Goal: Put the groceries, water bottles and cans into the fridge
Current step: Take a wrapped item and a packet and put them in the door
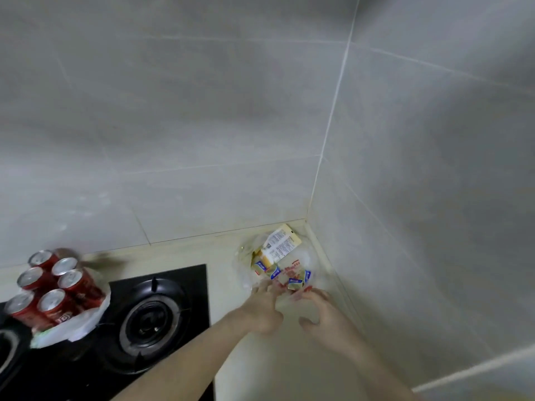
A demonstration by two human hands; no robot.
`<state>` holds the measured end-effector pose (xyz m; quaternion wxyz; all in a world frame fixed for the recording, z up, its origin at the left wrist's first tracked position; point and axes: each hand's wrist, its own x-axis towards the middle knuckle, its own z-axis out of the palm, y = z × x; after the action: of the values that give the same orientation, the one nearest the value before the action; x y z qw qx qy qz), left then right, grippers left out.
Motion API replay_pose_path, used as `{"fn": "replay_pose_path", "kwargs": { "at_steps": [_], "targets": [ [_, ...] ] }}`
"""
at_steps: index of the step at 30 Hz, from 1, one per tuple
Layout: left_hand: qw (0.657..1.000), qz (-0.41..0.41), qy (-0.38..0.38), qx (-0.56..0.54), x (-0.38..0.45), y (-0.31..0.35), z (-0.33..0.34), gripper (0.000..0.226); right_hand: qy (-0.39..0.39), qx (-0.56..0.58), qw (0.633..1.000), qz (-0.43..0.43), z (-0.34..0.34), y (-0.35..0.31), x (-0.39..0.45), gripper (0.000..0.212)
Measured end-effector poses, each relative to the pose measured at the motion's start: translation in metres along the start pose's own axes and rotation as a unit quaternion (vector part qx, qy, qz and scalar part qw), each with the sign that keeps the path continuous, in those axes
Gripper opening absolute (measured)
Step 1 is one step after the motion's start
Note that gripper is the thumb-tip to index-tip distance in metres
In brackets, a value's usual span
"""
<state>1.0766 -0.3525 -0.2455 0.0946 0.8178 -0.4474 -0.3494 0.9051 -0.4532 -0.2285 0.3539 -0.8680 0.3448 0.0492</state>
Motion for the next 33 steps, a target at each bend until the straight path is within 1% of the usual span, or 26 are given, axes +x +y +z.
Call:
{"fn": "replay_pose_path", "kwargs": {
  "at_steps": [3,5,7,9,11,13,14,15,17,18,19,21,22,27,30,33],
  "targets": [
    [0.998,-0.06,-0.017,-0.019,0.035,0.002,-0.005,0.077,-0.01,-0.002,1.0,-0.004,-0.005,0.007,0.026,0.045],
    [0.995,-0.09,-0.02,-0.029,0.054,0.001,-0.009,0.073,-0.014,0.013,1.0,-0.004,-0.005,0.015,0.047,0.041],
    [0.994,-0.11,-0.018,-0.014,0.072,0.0,-0.012,0.068,-0.02,0.032,0.999,0.005,-0.005,0.022,0.066,0.034],
    [0.991,-0.129,-0.033,-0.013,0.086,-0.002,-0.014,0.061,-0.02,0.045,0.999,0.01,-0.007,0.025,0.082,0.029],
    [0.988,-0.147,-0.036,0.01,0.102,-0.008,-0.014,0.051,-0.018,0.05,0.999,0.006,-0.012,0.025,0.096,0.032],
    [0.985,-0.165,-0.029,0.037,0.12,-0.017,-0.012,0.055,-0.034,0.061,0.998,0.009,-0.016,0.026,0.108,0.033],
    [0.985,-0.165,-0.016,0.039,0.127,-0.021,-0.012,0.058,-0.039,0.068,0.997,0.008,-0.016,0.028,0.115,0.032],
    [0.986,-0.162,-0.007,0.036,0.134,-0.024,-0.013,0.056,-0.04,0.076,0.996,0.01,-0.016,0.029,0.122,0.033],
    [0.988,-0.153,0.001,0.025,0.154,-0.039,-0.013,0.045,-0.035,0.094,0.995,0.025,-0.014,0.032,0.135,0.035],
    [0.987,-0.154,-0.002,0.04,0.157,-0.04,-0.019,0.046,-0.037,0.103,0.993,0.03,-0.012,0.034,0.14,0.033],
    [0.988,-0.15,0.005,0.044,0.16,-0.043,-0.024,0.053,-0.036,0.108,0.993,0.027,-0.012,0.034,0.144,0.031],
    [0.987,-0.132,0.006,0.087,0.163,-0.049,-0.031,0.071,-0.033,0.105,0.994,0.018,-0.012,0.033,0.15,0.028],
    [0.988,-0.123,0.002,0.094,0.164,-0.051,-0.036,0.076,-0.028,0.111,0.993,0.019,-0.011,0.033,0.152,0.028],
    [0.984,-0.115,-0.018,0.138,0.177,-0.071,-0.045,0.072,-0.027,0.113,0.993,0.009,-0.003,0.045,0.164,0.024],
    [0.978,-0.109,-0.02,0.175,0.185,-0.075,-0.045,0.074,-0.038,0.107,0.994,0.001,0.003,0.041,0.163,0.02],
    [0.973,-0.104,-0.014,0.203,0.189,-0.074,-0.044,0.076,-0.027,0.089,0.996,0.009,0.006,0.039,0.158,0.025]
  ]
}}
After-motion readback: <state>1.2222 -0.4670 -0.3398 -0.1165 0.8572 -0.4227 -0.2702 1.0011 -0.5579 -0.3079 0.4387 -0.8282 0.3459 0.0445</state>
